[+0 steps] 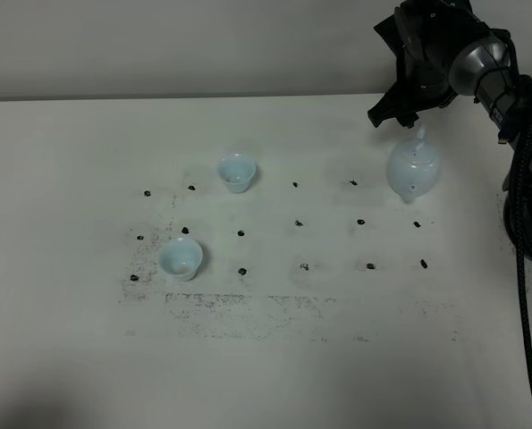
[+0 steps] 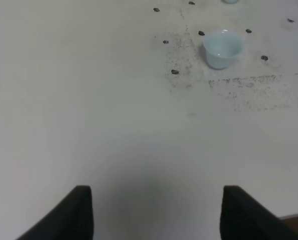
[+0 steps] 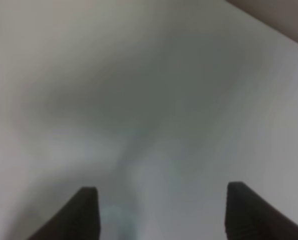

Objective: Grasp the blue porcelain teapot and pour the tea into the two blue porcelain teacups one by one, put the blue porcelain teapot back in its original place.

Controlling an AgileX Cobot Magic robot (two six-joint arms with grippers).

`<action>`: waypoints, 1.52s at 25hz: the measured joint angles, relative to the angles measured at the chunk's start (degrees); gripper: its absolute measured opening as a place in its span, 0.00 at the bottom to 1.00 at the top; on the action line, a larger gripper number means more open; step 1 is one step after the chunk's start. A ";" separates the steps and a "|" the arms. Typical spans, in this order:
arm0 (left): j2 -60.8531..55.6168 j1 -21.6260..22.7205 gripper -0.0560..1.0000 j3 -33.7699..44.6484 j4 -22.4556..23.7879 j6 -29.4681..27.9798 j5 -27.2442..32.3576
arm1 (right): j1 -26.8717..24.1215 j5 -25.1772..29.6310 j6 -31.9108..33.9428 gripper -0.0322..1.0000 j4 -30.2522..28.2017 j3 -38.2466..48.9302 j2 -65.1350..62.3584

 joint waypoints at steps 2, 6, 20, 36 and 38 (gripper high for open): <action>0.00 0.00 0.59 0.00 0.00 0.00 0.00 | 0.00 0.00 0.02 0.57 0.82 0.00 -0.20; 0.00 0.00 0.59 0.00 0.00 0.00 0.00 | 0.00 0.06 0.13 0.57 2.05 0.00 -1.70; 0.00 0.00 0.59 0.00 0.00 0.00 0.00 | -0.23 -5.66 -1.65 0.57 4.28 20.79 -18.25; 0.00 0.00 0.59 0.00 0.00 0.00 0.00 | -1.87 -30.23 -8.11 0.57 7.59 32.50 -17.32; 0.00 0.00 0.59 0.00 0.00 0.00 0.00 | -2.35 -29.72 -8.36 0.57 7.59 32.54 -16.62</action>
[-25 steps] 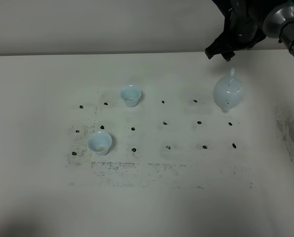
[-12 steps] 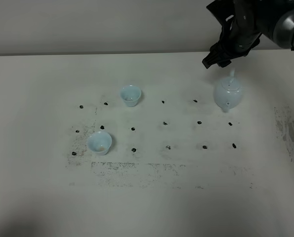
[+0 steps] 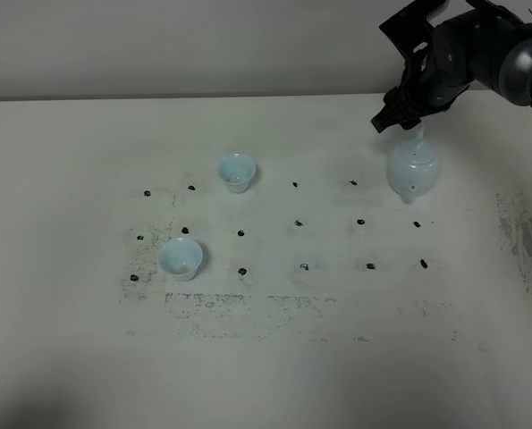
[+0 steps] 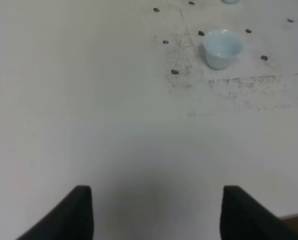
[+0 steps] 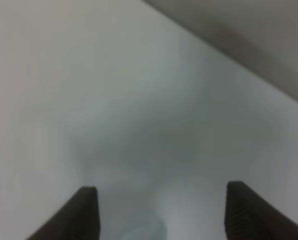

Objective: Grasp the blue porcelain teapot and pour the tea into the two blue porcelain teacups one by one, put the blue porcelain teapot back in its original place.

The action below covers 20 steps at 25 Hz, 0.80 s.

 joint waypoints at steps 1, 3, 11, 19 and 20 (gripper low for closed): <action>0.00 0.00 0.59 0.00 0.00 0.00 0.00 | -0.26 0.42 -0.08 0.57 0.00 0.00 0.40; 0.00 0.00 0.59 0.00 0.00 0.00 0.00 | -0.38 1.03 -0.14 0.57 0.00 0.02 0.84; 0.00 0.00 0.59 0.00 0.00 0.00 0.00 | -0.44 3.07 1.04 0.57 -1.98 0.02 1.07; 0.00 0.00 0.59 0.00 0.00 0.00 0.00 | -1.12 6.81 6.19 0.57 -5.83 0.02 1.07; 0.00 0.00 0.59 0.00 0.00 0.00 0.00 | -1.12 7.48 6.89 0.57 -5.83 0.02 1.07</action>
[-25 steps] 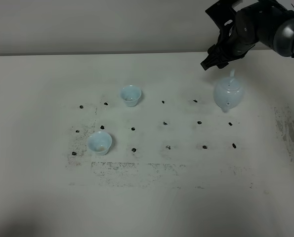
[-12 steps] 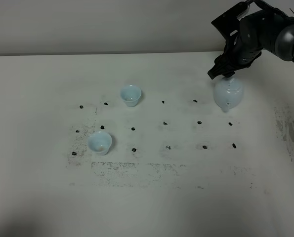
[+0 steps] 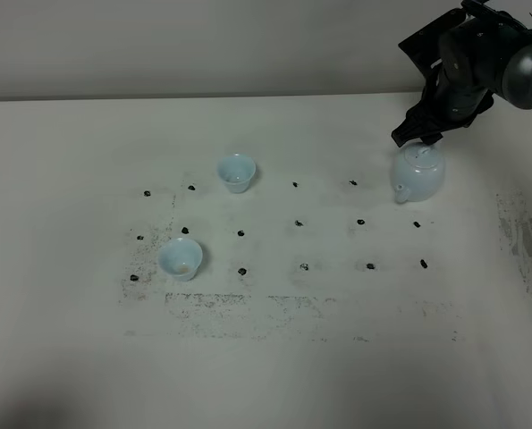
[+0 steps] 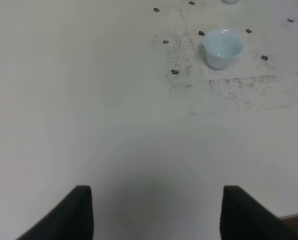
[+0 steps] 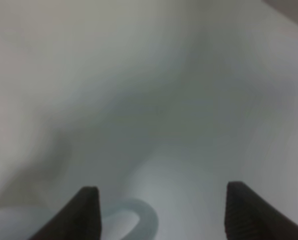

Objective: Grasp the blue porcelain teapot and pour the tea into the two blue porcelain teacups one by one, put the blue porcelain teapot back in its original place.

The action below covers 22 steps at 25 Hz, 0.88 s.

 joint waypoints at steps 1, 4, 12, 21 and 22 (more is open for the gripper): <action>0.00 0.00 0.59 0.00 0.00 0.00 0.00 | 0.00 0.61 0.52 0.57 0.00 0.00 0.00; 0.00 0.00 0.59 0.00 0.00 0.00 0.00 | 0.00 2.69 2.39 0.57 0.06 0.00 0.00; 0.00 0.00 0.59 0.00 0.00 0.00 0.00 | -0.29 1.09 3.04 0.57 0.35 0.00 -0.40; 0.00 0.00 0.59 0.00 0.00 0.00 0.00 | -2.89 1.99 3.09 0.57 0.34 0.00 -1.09; 0.00 0.00 0.59 0.00 0.00 0.00 0.00 | -3.00 2.27 3.09 0.57 0.51 0.00 -1.09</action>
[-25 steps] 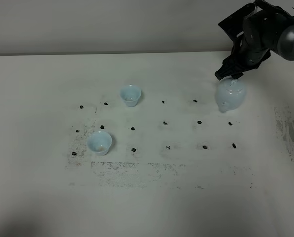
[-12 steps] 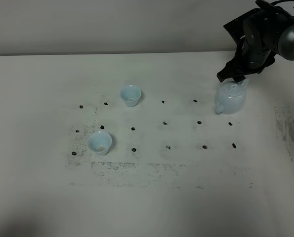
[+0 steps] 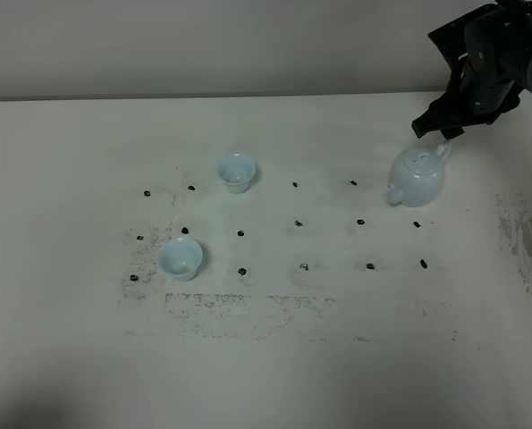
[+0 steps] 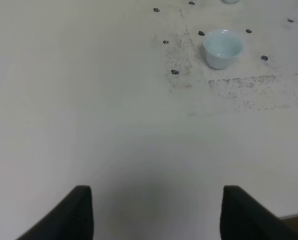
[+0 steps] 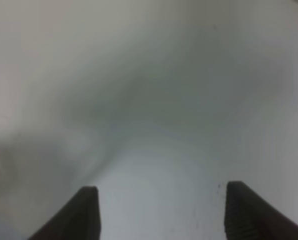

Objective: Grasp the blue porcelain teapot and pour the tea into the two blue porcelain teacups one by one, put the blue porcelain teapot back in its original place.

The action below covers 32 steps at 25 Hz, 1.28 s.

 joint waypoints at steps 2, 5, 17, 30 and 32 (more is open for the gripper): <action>0.00 0.00 0.59 0.00 0.00 0.00 0.00 | -0.19 0.51 0.00 0.57 0.86 0.00 0.00; 0.00 0.00 0.59 0.00 0.00 0.00 0.00 | -0.20 2.39 0.00 0.57 2.03 0.00 0.00; 0.00 0.00 0.59 0.00 0.00 0.00 0.00 | -0.61 10.18 0.86 0.57 4.59 0.00 0.00; 0.00 0.00 0.59 0.00 0.00 0.00 0.00 | -3.99 14.16 4.74 0.57 -1.65 0.00 0.00; 0.00 0.00 0.59 0.00 0.00 0.00 0.00 | -3.80 13.71 4.98 0.57 -2.23 1.32 -0.62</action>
